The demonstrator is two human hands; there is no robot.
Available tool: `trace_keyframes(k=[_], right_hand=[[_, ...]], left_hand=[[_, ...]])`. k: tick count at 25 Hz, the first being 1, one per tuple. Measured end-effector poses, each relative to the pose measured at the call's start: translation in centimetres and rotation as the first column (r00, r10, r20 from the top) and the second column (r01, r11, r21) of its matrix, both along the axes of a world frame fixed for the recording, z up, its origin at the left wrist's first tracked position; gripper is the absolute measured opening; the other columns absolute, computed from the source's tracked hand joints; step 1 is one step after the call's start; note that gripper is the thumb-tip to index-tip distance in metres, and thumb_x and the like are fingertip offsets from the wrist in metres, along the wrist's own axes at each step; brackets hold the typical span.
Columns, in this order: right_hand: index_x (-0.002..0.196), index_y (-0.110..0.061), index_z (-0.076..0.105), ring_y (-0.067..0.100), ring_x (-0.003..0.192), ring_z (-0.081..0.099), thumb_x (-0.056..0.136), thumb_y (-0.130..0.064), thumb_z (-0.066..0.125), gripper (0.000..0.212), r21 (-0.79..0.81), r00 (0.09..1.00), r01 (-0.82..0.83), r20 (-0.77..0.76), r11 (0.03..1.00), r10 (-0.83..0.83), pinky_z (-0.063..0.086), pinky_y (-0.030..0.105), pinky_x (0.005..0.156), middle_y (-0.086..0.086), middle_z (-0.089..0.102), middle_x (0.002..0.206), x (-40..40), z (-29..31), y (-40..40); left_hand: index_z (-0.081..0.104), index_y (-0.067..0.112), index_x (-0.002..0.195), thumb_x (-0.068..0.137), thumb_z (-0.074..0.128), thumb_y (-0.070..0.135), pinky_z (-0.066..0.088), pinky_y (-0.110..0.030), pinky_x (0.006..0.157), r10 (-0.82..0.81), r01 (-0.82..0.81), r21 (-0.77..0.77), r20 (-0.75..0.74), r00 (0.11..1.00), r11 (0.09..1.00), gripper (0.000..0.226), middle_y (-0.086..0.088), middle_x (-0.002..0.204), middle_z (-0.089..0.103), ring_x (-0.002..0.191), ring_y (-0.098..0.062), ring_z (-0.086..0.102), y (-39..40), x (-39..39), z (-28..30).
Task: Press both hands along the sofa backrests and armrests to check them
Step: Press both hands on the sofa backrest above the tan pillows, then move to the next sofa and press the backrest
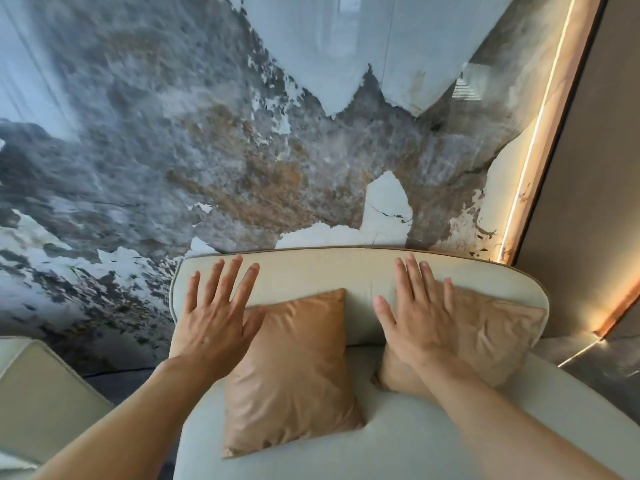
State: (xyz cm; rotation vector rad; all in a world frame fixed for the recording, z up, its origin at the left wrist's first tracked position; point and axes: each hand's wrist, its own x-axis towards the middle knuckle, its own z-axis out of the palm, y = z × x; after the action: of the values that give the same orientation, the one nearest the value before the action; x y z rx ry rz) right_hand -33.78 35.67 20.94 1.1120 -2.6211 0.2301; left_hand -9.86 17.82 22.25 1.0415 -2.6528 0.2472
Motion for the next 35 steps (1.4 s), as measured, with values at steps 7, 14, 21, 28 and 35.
trace_keyframes(k=[7, 14, 21, 28, 35], right_hand=[[0.151, -0.025, -0.009, 0.014, 0.147, -0.010, 0.086, -0.062, -0.001, 0.075, -0.087, 1.000, 0.008, 0.014, 0.996, -0.007, -0.010, 0.046, 0.117, -0.008, -0.018, 0.155, 14.3, 8.8, -2.6], [0.152, -0.024, 0.000, 0.015, 0.148, -0.006, 0.090, -0.059, 0.012, 0.072, -0.142, 0.998, -0.029, -0.065, 0.989, 0.019, -0.016, 0.042, 0.114, -0.004, -0.003, 0.161, 24.8, 14.0, -6.4], [0.153, -0.022, 0.006, 0.017, 0.148, 0.000, 0.088, -0.060, 0.008, 0.076, -0.173, 0.991, -0.119, -0.074, 0.978, 0.108, -0.009, 0.045, 0.116, -0.002, 0.002, 0.162, 31.8, 14.9, -6.6], [0.151, -0.018, 0.017, 0.021, 0.147, 0.011, 0.088, -0.059, 0.018, 0.075, -0.240, 0.960, -0.278, -0.050, 0.930, 0.274, 0.002, 0.051, 0.117, 0.003, 0.015, 0.161, 39.9, 14.1, -4.4], [0.153, -0.021, 0.003, 0.018, 0.148, -0.001, 0.090, -0.060, 0.010, 0.074, -0.167, 0.905, -0.415, 0.026, 0.894, 0.425, -0.005, 0.049, 0.117, -0.002, 0.002, 0.162, 51.0, 13.1, -5.1]], left_hand=[[0.031, 0.017, 0.148, 0.091, 0.016, 0.058, 0.018, -0.058, 0.116, 0.068, -0.067, 0.025, -0.066, 0.996, 0.997, 0.072, -0.013, 0.155, 0.032, 0.144, -0.033, 0.026, -2.9, 15.2, 7.9], [0.023, 0.022, 0.151, 0.087, 0.016, 0.060, 0.002, -0.052, 0.120, 0.095, -0.089, 0.055, -0.128, 0.987, 0.995, 0.075, -0.008, 0.160, 0.020, 0.149, -0.027, 0.010, -6.9, 26.7, 11.3], [0.021, 0.024, 0.151, 0.089, 0.016, 0.059, 0.000, -0.051, 0.119, 0.158, -0.159, 0.007, -0.178, 0.971, 0.987, 0.071, -0.008, 0.161, 0.018, 0.148, -0.027, 0.009, -6.2, 33.9, 13.2], [0.010, 0.029, 0.152, 0.090, 0.012, 0.059, -0.009, -0.045, 0.119, 0.281, -0.288, -0.026, -0.162, 0.946, 0.957, 0.069, -0.003, 0.162, 0.011, 0.149, -0.024, 0.000, -0.6, 42.7, 13.5], [0.013, 0.026, 0.152, 0.096, 0.023, 0.051, -0.004, -0.047, 0.120, 0.392, -0.396, -0.001, -0.133, 0.910, 0.918, 0.063, -0.004, 0.163, 0.011, 0.149, -0.024, -0.001, 2.8, 53.3, 14.6]])
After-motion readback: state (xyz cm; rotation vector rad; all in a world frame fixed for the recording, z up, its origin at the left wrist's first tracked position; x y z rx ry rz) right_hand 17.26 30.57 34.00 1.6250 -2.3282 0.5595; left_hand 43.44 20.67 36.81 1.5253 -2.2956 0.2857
